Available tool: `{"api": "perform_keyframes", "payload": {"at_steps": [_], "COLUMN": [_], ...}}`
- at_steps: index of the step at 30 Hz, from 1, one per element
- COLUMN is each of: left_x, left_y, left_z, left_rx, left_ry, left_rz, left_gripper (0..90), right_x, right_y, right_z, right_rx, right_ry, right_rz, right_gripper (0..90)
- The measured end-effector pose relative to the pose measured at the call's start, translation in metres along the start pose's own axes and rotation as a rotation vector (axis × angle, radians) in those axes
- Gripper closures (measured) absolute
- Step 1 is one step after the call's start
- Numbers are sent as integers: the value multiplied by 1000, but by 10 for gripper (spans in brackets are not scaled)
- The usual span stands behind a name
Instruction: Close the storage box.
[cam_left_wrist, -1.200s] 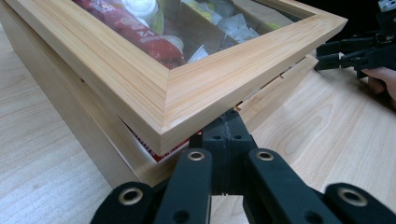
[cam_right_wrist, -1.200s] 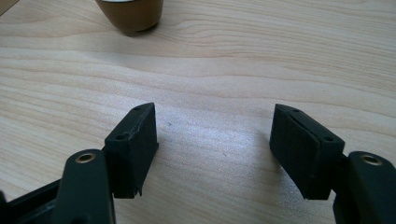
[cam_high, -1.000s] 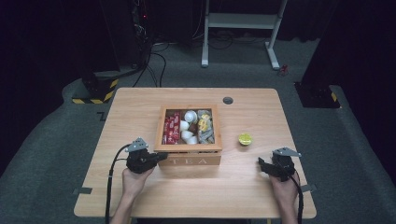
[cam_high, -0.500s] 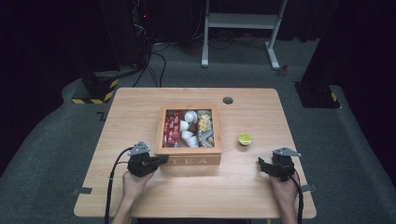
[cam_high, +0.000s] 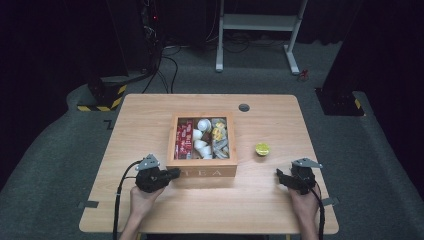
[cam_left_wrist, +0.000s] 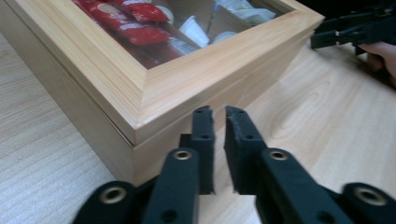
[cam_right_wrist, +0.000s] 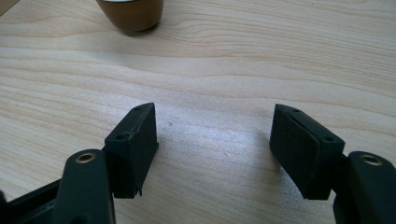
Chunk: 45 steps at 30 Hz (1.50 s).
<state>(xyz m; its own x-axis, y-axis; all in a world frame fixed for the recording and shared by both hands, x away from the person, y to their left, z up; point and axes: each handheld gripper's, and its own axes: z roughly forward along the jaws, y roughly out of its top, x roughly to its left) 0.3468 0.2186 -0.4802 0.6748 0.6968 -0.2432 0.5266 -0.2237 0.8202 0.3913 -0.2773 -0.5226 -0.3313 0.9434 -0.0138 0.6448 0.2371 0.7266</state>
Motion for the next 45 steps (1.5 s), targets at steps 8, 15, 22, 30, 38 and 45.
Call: {"api": "perform_keyframes", "payload": {"at_steps": [8, 15, 22, 30, 38, 45], "left_x": [2, 9, 24, 40, 51, 66], "left_y": [2, 4, 6, 0, -5, -14], "left_z": [-23, -40, -54, -59, -57, -52], "left_rx": [-46, -76, -106, -112, -98, -70], "left_ry": [-22, 38, 102, 230, 306, 392], "left_rz": [-25, -20, -44, -89, -107, -121], "left_gripper": [638, 631, 604, 540, 503, 475], "right_x": [0, 0, 0, 0, 0, 0], "right_y": [0, 0, 0, 0, 0, 0], "right_z": [0, 0, 0, 0, 0, 0], "right_rx": [1, 1, 0, 0, 0, 0], "right_ry": [1, 1, 0, 1, 1, 1], "right_rz": [1, 1, 0, 0, -1, -1], "right_gripper": [321, 322, 322, 322, 322, 321]}}
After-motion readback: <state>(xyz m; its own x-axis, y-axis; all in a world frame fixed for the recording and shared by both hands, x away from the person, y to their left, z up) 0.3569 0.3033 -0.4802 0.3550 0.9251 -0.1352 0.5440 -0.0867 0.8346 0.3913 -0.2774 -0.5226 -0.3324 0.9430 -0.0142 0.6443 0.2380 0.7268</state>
